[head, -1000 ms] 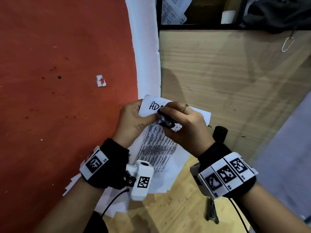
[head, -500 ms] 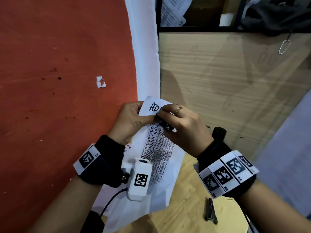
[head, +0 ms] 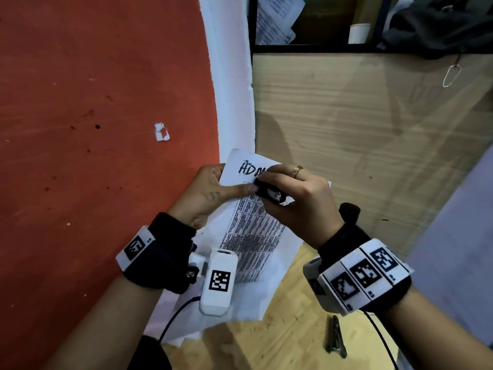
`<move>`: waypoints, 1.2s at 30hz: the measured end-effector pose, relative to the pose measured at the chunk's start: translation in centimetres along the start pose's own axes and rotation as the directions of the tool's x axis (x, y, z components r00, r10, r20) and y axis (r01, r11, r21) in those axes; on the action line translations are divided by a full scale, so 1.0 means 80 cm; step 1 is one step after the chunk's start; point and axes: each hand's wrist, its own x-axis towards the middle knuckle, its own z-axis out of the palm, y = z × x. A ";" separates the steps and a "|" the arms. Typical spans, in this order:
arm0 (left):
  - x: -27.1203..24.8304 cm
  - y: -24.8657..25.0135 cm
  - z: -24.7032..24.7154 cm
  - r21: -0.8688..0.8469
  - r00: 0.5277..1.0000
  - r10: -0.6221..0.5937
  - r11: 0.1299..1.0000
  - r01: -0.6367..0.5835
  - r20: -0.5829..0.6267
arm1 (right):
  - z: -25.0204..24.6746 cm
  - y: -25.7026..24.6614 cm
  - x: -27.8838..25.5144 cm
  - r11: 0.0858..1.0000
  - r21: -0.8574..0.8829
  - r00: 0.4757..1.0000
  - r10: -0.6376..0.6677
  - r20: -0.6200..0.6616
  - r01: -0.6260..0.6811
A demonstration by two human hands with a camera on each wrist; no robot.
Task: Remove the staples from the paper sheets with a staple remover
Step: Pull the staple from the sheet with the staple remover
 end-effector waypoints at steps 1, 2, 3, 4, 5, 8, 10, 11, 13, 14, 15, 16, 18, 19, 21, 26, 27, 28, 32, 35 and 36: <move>0.001 0.000 0.000 0.006 1.000 0.007 1.000 -0.007 -0.012 | 0.000 0.000 -0.001 0.999 0.045 0.999 0.032 -0.006 -0.031; 0.001 0.000 0.001 0.008 1.000 0.012 1.000 -0.012 -0.024 | -0.002 0.001 -0.001 0.993 0.101 0.997 0.070 -0.011 -0.069; 0.002 0.000 0.002 0.005 0.999 0.014 1.000 -0.013 -0.034 | -0.004 0.001 -0.002 0.981 0.159 0.994 0.112 -0.017 -0.108; 0.001 0.000 0.003 0.001 0.999 0.019 1.000 -0.019 -0.040 | -0.007 0.000 -0.002 0.967 0.209 0.988 0.152 -0.026 -0.143; 0.001 0.001 0.005 -0.001 0.999 0.033 0.999 -0.033 -0.040 | -0.009 -0.001 -0.001 0.954 0.247 0.982 0.187 -0.040 -0.172; -0.001 -0.001 0.011 0.018 0.995 0.091 0.996 -0.090 -0.041 | -0.012 -0.005 -0.001 0.902 0.357 0.956 0.285 -0.072 -0.242; 0.000 -0.005 0.015 0.037 0.989 0.129 0.991 -0.126 -0.070 | -0.012 -0.007 0.000 0.883 0.391 0.944 0.317 -0.088 -0.260; 0.000 -0.008 0.017 0.053 0.985 0.147 0.988 -0.143 -0.092 | -0.011 -0.007 0.001 0.883 0.388 0.940 0.325 -0.101 -0.263; 0.002 -0.015 0.020 0.084 0.973 0.178 0.982 -0.167 -0.147 | -0.011 -0.006 0.000 0.890 0.363 0.928 0.345 -0.144 -0.275; 0.003 -0.018 0.019 0.093 0.965 0.189 0.980 -0.175 -0.182 | -0.012 -0.003 -0.003 0.895 0.345 0.918 0.358 -0.173 -0.284; 0.005 -0.021 0.016 0.098 0.954 0.200 0.978 -0.182 -0.223 | -0.012 0.000 -0.008 0.899 0.326 0.908 0.367 -0.202 -0.292; 0.006 -0.024 0.012 0.106 0.942 0.213 0.976 -0.191 -0.260 | -0.011 0.005 -0.016 0.902 0.306 0.898 0.378 -0.223 -0.304; 0.008 -0.028 0.005 0.125 0.921 0.239 0.970 -0.210 -0.307 | -0.004 0.017 -0.042 0.905 0.244 0.884 0.404 -0.236 -0.349; 0.009 -0.029 0.001 0.133 0.914 0.247 0.968 -0.214 -0.322 | 0.001 0.026 -0.061 0.900 0.200 0.875 0.428 -0.226 -0.388; 0.011 -0.031 -0.004 0.148 0.910 0.251 0.966 -0.212 -0.330 | 0.017 0.047 -0.102 0.855 0.129 0.842 0.517 -0.155 -0.502; 0.014 -0.032 -0.013 0.170 0.922 0.252 0.963 -0.209 -0.293 | 0.039 0.084 -0.185 0.536 0.016 0.534 0.839 0.103 -0.844; 0.014 -0.032 -0.013 0.182 0.927 0.252 0.961 -0.207 -0.277 | 0.038 0.085 -0.188 0.473 0.081 0.480 0.867 0.131 -0.877; 0.015 -0.031 -0.014 0.188 0.932 0.252 0.960 -0.207 -0.261 | 0.036 0.085 -0.186 0.389 0.200 0.424 0.888 0.180 -0.899; 0.020 -0.026 -0.018 0.173 0.958 0.201 0.971 -0.167 -0.206 | 0.030 0.090 -0.162 -0.010 0.612 0.338 0.826 0.451 -0.791; 0.022 -0.019 -0.022 0.144 0.968 0.169 0.979 -0.143 -0.185 | 0.026 0.094 -0.140 -0.159 0.728 0.416 0.730 0.542 -0.667; 0.022 -0.018 -0.024 0.112 0.973 0.150 0.985 -0.132 -0.174 | 0.025 0.095 -0.134 -0.169 0.731 0.440 0.702 0.560 -0.661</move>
